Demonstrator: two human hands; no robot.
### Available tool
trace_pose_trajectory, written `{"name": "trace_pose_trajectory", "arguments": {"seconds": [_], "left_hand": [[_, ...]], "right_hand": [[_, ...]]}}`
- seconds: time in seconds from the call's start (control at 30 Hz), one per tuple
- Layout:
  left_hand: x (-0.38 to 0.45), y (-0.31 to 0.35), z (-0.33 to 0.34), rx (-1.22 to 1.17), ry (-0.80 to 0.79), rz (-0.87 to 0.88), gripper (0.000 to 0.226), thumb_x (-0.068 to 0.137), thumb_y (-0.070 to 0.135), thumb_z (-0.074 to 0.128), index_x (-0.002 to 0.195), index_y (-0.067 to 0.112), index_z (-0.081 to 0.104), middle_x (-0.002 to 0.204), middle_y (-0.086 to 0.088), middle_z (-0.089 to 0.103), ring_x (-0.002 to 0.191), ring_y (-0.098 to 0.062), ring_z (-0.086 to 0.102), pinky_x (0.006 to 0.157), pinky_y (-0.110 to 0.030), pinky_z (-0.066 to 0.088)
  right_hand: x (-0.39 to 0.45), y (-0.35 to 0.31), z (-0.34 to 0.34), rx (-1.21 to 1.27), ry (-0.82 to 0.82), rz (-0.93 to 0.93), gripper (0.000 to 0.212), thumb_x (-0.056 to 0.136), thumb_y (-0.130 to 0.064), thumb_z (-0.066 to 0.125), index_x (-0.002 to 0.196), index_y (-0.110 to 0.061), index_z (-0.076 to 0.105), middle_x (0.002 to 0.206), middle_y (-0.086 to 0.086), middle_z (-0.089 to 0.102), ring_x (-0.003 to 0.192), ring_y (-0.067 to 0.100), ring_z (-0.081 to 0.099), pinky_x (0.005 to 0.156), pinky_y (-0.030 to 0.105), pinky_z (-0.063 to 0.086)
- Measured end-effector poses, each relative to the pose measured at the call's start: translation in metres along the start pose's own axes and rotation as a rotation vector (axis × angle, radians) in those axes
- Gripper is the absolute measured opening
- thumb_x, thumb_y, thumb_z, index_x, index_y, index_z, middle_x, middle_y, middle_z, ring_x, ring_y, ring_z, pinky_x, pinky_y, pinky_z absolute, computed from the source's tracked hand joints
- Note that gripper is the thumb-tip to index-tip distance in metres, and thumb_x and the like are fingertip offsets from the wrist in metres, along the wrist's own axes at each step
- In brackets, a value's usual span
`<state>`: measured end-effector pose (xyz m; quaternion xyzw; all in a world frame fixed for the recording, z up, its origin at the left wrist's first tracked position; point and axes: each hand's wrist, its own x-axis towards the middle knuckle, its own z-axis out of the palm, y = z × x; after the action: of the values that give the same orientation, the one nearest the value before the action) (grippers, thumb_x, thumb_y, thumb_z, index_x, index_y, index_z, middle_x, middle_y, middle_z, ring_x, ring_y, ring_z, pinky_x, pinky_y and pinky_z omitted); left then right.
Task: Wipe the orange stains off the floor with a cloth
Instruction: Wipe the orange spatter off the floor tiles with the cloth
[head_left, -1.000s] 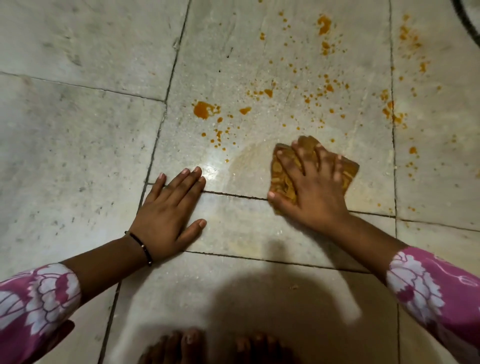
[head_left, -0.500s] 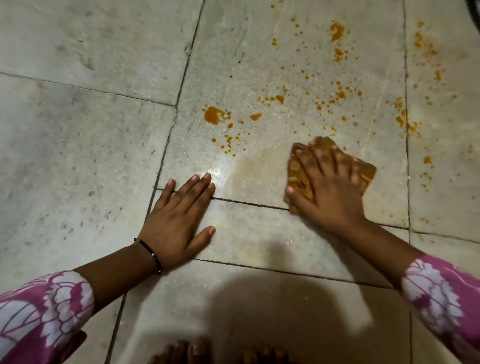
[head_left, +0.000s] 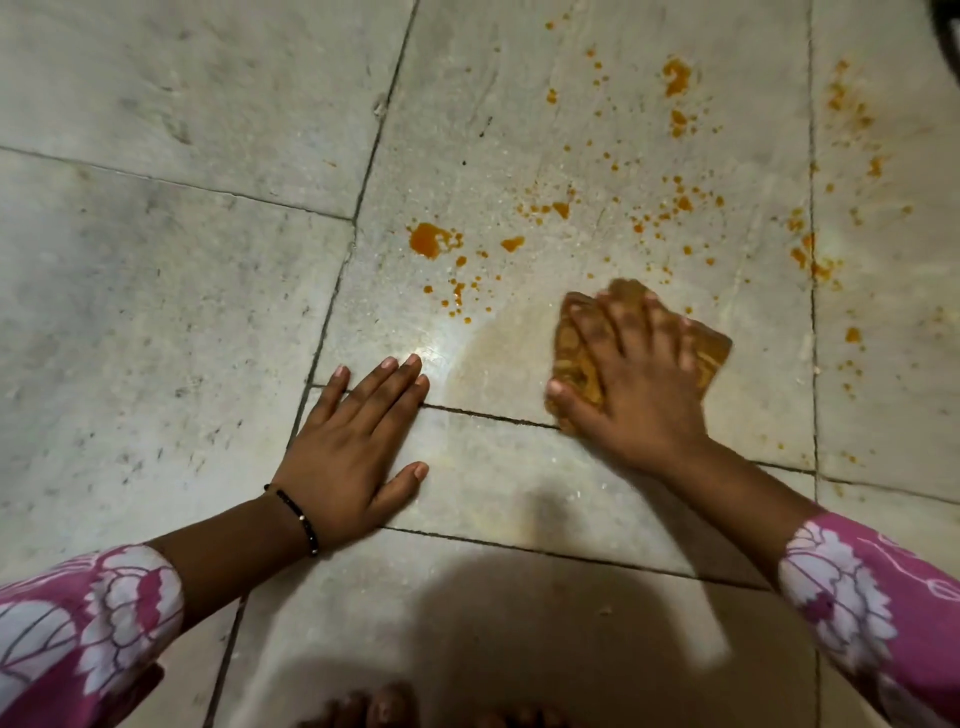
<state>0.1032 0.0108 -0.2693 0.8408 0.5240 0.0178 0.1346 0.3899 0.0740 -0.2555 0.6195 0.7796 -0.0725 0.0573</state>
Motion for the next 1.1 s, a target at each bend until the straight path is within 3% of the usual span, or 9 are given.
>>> {"name": "trace_pose_trajectory", "arguments": {"seconds": [0.13, 0.23, 0.33, 0.5, 0.6, 0.73, 0.87, 1.03, 1.1], "left_hand": [[0.001, 0.0, 0.0, 0.006, 0.013, -0.002, 0.071, 0.088, 0.048, 0.035, 0.146, 0.008, 0.031, 0.156, -0.008, 0.022, 0.144, -0.02, 0.016, 0.113, -0.051, 0.017], [0.001, 0.0, 0.001, 0.014, 0.011, -0.003, 0.071, 0.088, 0.049, 0.035, 0.146, 0.009, 0.03, 0.156, -0.008, 0.022, 0.144, -0.02, 0.016, 0.114, -0.051, 0.017], [0.001, 0.0, 0.001, 0.007, -0.011, -0.008, 0.072, 0.087, 0.049, 0.035, 0.147, 0.009, 0.029, 0.156, -0.007, 0.02, 0.144, -0.021, 0.016, 0.114, -0.051, 0.016], [-0.001, 0.0, -0.003, -0.023, -0.034, 0.002, 0.072, 0.088, 0.049, 0.035, 0.148, 0.01, 0.026, 0.157, -0.006, 0.018, 0.145, -0.021, 0.014, 0.115, -0.048, 0.01], [-0.001, 0.001, -0.001, -0.014, -0.021, -0.001, 0.071, 0.089, 0.049, 0.034, 0.148, 0.01, 0.026, 0.157, -0.006, 0.018, 0.145, -0.02, 0.014, 0.115, -0.049, 0.012], [-0.001, 0.002, 0.001, -0.005, -0.008, -0.008, 0.072, 0.088, 0.048, 0.034, 0.148, 0.01, 0.026, 0.156, -0.008, 0.02, 0.145, -0.021, 0.016, 0.114, -0.05, 0.013], [0.001, 0.0, 0.0, -0.001, -0.023, -0.006, 0.072, 0.087, 0.048, 0.035, 0.148, 0.01, 0.027, 0.156, -0.007, 0.021, 0.144, -0.021, 0.017, 0.114, -0.049, 0.013], [-0.001, -0.004, -0.004, -0.05, -0.038, 0.016, 0.071, 0.089, 0.05, 0.035, 0.149, 0.014, 0.024, 0.157, -0.004, 0.018, 0.145, -0.019, 0.014, 0.116, -0.045, 0.009], [0.0, -0.004, -0.002, -0.057, -0.022, 0.017, 0.071, 0.088, 0.05, 0.035, 0.148, 0.013, 0.025, 0.157, -0.004, 0.019, 0.145, -0.019, 0.015, 0.115, -0.046, 0.01]], "right_hand": [[-0.067, -0.012, 0.006, -0.025, -0.017, 0.011, 0.086, 0.083, -0.076, 0.013, 0.151, -0.025, 0.02, 0.157, 0.01, 0.017, 0.142, 0.043, 0.01, 0.112, 0.06, 0.003], [-0.089, -0.053, 0.015, -0.043, -0.066, -0.306, 0.082, 0.083, -0.076, 0.026, 0.146, -0.023, 0.032, 0.151, 0.009, 0.028, 0.136, 0.046, 0.027, 0.105, 0.068, 0.018], [-0.039, -0.064, 0.015, -0.051, -0.028, -0.526, 0.082, 0.08, -0.073, 0.033, 0.146, -0.025, 0.032, 0.154, 0.006, 0.03, 0.141, 0.04, 0.018, 0.109, 0.063, 0.006], [-0.006, 0.006, 0.002, 0.022, 0.001, 0.01, 0.077, 0.082, -0.072, 0.024, 0.149, -0.034, 0.02, 0.157, 0.003, 0.021, 0.143, 0.036, 0.013, 0.113, 0.057, 0.004], [-0.059, 0.02, 0.002, -0.012, 0.011, 0.107, 0.078, 0.085, -0.071, 0.02, 0.151, -0.031, 0.011, 0.157, 0.006, 0.017, 0.141, 0.037, 0.014, 0.113, 0.059, 0.005], [-0.116, -0.032, 0.018, -0.02, -0.032, -0.2, 0.079, 0.086, -0.072, 0.022, 0.146, -0.022, 0.03, 0.149, 0.009, 0.03, 0.133, 0.043, 0.03, 0.106, 0.063, 0.011], [-0.056, -0.043, 0.013, -0.068, -0.035, -0.58, 0.078, 0.081, -0.072, 0.032, 0.144, -0.027, 0.035, 0.149, 0.004, 0.038, 0.135, 0.038, 0.029, 0.107, 0.06, 0.014], [-0.026, 0.046, 0.001, 0.042, 0.022, -0.005, 0.076, 0.082, -0.074, 0.022, 0.147, -0.034, 0.027, 0.155, 0.001, 0.026, 0.141, 0.036, 0.02, 0.113, 0.056, 0.006], [-0.06, 0.055, 0.001, 0.015, 0.049, 0.093, 0.078, 0.083, -0.072, 0.021, 0.15, -0.033, 0.019, 0.157, 0.001, 0.02, 0.141, 0.035, 0.016, 0.113, 0.056, 0.007]]}}
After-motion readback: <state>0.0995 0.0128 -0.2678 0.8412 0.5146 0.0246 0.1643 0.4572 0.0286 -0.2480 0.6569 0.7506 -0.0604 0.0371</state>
